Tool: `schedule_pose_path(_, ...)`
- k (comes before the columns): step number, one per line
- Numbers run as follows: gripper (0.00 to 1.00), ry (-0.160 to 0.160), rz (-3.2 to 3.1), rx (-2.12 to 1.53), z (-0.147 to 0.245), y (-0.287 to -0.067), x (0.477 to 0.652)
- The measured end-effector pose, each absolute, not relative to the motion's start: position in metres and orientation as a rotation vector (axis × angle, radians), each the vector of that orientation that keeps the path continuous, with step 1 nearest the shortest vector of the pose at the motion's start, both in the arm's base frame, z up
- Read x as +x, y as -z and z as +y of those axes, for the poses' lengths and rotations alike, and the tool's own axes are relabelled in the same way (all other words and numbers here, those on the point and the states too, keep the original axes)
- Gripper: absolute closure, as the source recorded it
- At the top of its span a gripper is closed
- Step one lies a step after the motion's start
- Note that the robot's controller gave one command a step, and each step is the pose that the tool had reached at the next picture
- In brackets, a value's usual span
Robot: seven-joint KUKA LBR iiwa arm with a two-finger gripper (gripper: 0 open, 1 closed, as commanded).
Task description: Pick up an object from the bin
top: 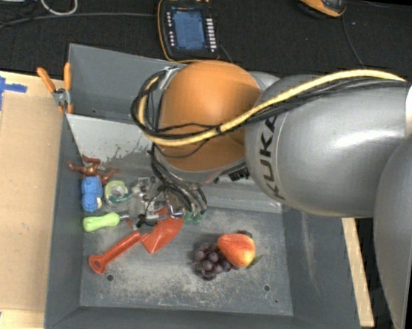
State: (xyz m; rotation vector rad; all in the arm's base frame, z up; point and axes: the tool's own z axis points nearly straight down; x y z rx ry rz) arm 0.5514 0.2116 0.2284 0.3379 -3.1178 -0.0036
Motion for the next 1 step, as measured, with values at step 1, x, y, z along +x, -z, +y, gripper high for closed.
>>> schedule_pose_path(1,1.0,0.003,-3.132,0.138,0.2123,-0.2207,0.5499)
